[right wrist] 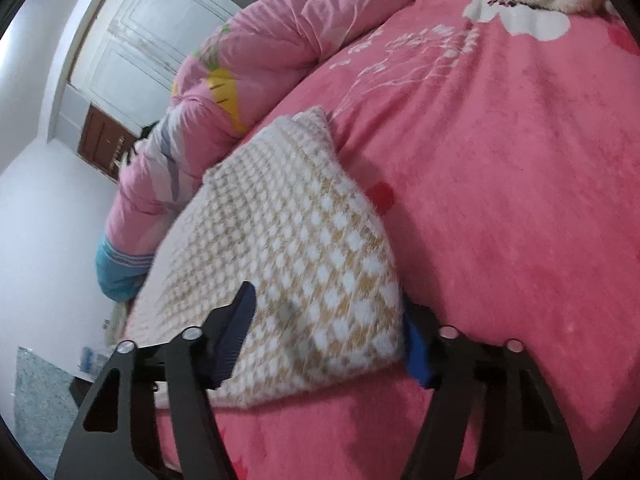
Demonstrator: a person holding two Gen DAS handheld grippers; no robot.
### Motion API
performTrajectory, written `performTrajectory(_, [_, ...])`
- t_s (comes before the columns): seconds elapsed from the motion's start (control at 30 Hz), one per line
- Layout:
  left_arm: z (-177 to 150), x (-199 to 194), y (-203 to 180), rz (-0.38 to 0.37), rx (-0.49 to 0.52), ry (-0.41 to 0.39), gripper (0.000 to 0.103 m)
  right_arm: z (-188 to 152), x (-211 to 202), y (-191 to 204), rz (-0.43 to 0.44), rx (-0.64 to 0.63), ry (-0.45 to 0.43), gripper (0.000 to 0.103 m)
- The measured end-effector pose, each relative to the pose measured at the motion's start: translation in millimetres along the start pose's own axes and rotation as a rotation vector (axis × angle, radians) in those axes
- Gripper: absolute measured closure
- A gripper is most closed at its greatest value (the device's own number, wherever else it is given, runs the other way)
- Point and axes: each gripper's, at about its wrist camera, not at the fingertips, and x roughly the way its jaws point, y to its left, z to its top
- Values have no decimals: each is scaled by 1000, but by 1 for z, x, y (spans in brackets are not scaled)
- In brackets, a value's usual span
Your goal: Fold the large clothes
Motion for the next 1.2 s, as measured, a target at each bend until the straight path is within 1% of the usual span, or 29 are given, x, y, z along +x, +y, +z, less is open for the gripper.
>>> performTrajectory(0.03, [2, 0, -1, 4, 3, 2, 61, 1, 0, 3, -19, -15, 4, 58])
performTrajectory(0.07, [4, -1, 0, 5, 4, 2, 68, 3, 0, 6, -35, -26, 9, 64])
performTrajectory(0.1, [7, -3, -1, 5, 9, 0, 71, 5, -6, 9, -35, -38, 2, 74])
performTrajectory(0.13, [9, -4, -1, 2, 12, -2, 75, 6, -11, 14, -32, -51, -8, 78])
performTrajectory(0.17, [12, -7, -2, -2, 16, -5, 78, 7, -18, 22, -41, -79, -24, 78])
performTrajectory(0.3, [21, -14, -10, 12, 52, -15, 83, 1, -36, 53, -88, -179, -55, 80])
performTrajectory(0.37, [26, -20, -8, 7, 43, -26, 86, -4, -41, 64, -84, -192, -50, 80])
performTrajectory(0.47, [31, -24, 4, -9, -4, -23, 87, -11, -42, 62, -85, -188, -41, 80])
performTrajectory(0.5, [30, -22, 7, -8, -12, -11, 87, -12, -38, 56, -101, -183, -28, 80])
performTrajectory(0.53, [27, -20, 9, -1, -17, -1, 86, -13, -33, 45, -99, -160, 2, 79])
performTrajectory(0.6, [19, -16, 14, 15, -35, 29, 81, -11, -28, 26, -71, -90, 41, 77])
performTrajectory(0.67, [15, -18, 20, 17, -55, 33, 71, -8, -29, 11, -40, -24, 62, 72])
performTrajectory(0.7, [12, -23, 22, 26, -61, 31, 67, -6, -32, 6, -39, -8, 60, 63])
performTrajectory(0.73, [11, -26, 23, 33, -55, 30, 62, -5, -38, 4, -59, -10, 50, 56])
performTrajectory(0.77, [9, -32, 23, 44, -42, 27, 58, -4, -41, 4, -75, -19, 42, 54])
performTrajectory(0.8, [7, -37, 21, 64, -23, 24, 55, -4, -46, 4, -90, -30, 34, 49])
performTrajectory(0.83, [5, -43, 18, 91, -1, 20, 47, -3, -52, 4, -114, -43, 23, 44])
performTrajectory(0.87, [4, -47, 15, 117, 23, 16, 41, -3, -57, 5, -143, -56, 10, 44])
performTrajectory(0.93, [2, -58, 7, 163, 80, -1, 37, -5, -65, 8, -198, -91, -7, 44])
performTrajectory(0.97, [2, -64, 2, 183, 108, -11, 33, -7, -70, 13, -236, -117, -18, 44])
performTrajectory(1.07, [2, -80, -14, 207, 167, -45, 27, -13, -79, 29, -294, -188, -40, 43])
performTrajectory(1.1, [3, -83, -21, 210, 186, -52, 25, -15, -81, 33, -298, -208, -45, 30])
performTrajectory(1.13, [2, -86, -33, 214, 224, -58, 20, -18, -83, 41, -296, -235, -57, 19])
performTrajectory(1.17, [2, -87, -40, 214, 248, -61, 19, -22, -86, 50, -290, -269, -72, 17])
performTrajectory(1.2, [0, -88, -53, 212, 292, -66, 19, -26, -88, 60, -288, -306, -81, 16])
